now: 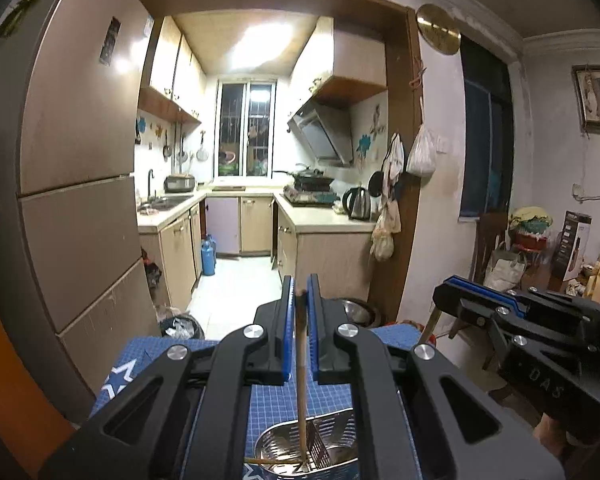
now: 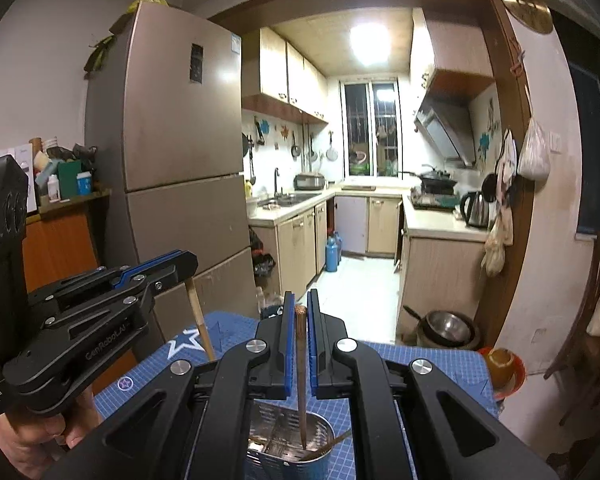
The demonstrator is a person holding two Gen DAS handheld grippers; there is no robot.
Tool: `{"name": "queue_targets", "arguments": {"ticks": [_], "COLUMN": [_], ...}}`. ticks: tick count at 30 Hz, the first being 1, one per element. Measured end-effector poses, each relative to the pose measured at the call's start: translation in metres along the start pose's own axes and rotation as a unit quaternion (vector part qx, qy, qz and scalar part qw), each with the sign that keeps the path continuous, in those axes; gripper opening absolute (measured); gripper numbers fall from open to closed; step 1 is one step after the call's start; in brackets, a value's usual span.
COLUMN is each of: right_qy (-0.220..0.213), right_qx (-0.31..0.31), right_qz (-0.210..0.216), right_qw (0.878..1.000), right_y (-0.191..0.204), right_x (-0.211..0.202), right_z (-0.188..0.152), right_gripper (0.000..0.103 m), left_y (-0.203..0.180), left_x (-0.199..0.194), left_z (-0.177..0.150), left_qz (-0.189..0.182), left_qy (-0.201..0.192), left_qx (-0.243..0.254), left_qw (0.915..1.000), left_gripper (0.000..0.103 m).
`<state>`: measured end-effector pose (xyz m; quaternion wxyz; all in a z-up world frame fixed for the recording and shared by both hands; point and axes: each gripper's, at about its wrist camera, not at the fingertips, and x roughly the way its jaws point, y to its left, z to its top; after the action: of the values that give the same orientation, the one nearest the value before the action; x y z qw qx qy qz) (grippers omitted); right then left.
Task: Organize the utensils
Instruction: 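Drop the chopstick into the teal holder by opening the right tool, then return the right tool to the chopsticks and close on one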
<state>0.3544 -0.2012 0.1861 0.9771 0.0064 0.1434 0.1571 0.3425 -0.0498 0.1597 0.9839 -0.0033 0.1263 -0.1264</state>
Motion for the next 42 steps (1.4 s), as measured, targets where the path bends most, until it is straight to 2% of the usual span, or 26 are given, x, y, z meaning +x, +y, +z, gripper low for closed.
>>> {"name": "queue_targets", "arguments": {"ticks": [9, 17, 18, 20, 23, 24, 26, 30, 34, 36, 39, 42], "right_qy": [0.021, 0.033, 0.035, 0.035, 0.028, 0.024, 0.016, -0.006, -0.026, -0.032, -0.033, -0.010], "right_qx": [0.005, 0.009, 0.009, 0.007, 0.008, 0.006, 0.001, -0.008, -0.017, -0.021, -0.028, -0.027], "right_qz": [0.006, 0.012, 0.013, 0.009, 0.005, 0.004, 0.000, -0.006, -0.009, -0.002, 0.008, 0.018], "right_qw": [1.000, 0.999, 0.999, 0.999, 1.000, 1.000, 1.000, 1.000, 0.999, 0.999, 0.999, 0.999], "right_y": [-0.005, -0.006, -0.006, -0.005, -0.004, -0.003, 0.000, 0.008, 0.023, 0.030, 0.050, 0.070], "right_x": [0.020, 0.028, 0.029, 0.027, 0.018, 0.013, 0.002, -0.028, -0.079, -0.110, -0.160, -0.190], "right_z": [-0.026, -0.035, -0.036, -0.038, -0.040, -0.041, -0.041, -0.041, -0.055, -0.072, -0.120, -0.176], "right_gripper": [0.007, 0.007, 0.007, 0.011, 0.020, 0.022, 0.028, 0.032, 0.035, 0.038, 0.039, 0.038], "left_y": [0.002, 0.007, 0.008, 0.009, 0.007, 0.007, 0.007, 0.004, 0.006, 0.009, 0.018, 0.028], "left_x": [0.016, 0.021, 0.021, 0.019, 0.010, 0.006, -0.009, -0.041, -0.094, -0.117, -0.157, -0.181], "left_z": [-0.017, -0.023, -0.024, -0.025, -0.025, -0.025, -0.023, -0.024, -0.034, -0.046, -0.081, -0.124], "left_qz": [0.002, 0.011, 0.011, 0.014, 0.011, 0.009, 0.003, -0.004, -0.010, -0.011, -0.016, -0.024], "left_qy": [0.021, 0.037, 0.039, 0.040, 0.036, 0.035, 0.028, 0.013, -0.003, -0.006, 0.002, 0.039], "left_qx": [0.002, -0.003, -0.004, -0.003, -0.001, -0.001, -0.003, 0.004, 0.026, 0.036, 0.053, 0.058], "left_qw": [0.9998, 0.9993, 0.9992, 0.9991, 0.9993, 0.9993, 0.9996, 0.9999, 0.9996, 0.9993, 0.9984, 0.9973], "left_gripper": [0.005, 0.007, 0.008, 0.020, 0.024, 0.024, 0.034, 0.045, 0.060, 0.063, 0.065, 0.065]}}
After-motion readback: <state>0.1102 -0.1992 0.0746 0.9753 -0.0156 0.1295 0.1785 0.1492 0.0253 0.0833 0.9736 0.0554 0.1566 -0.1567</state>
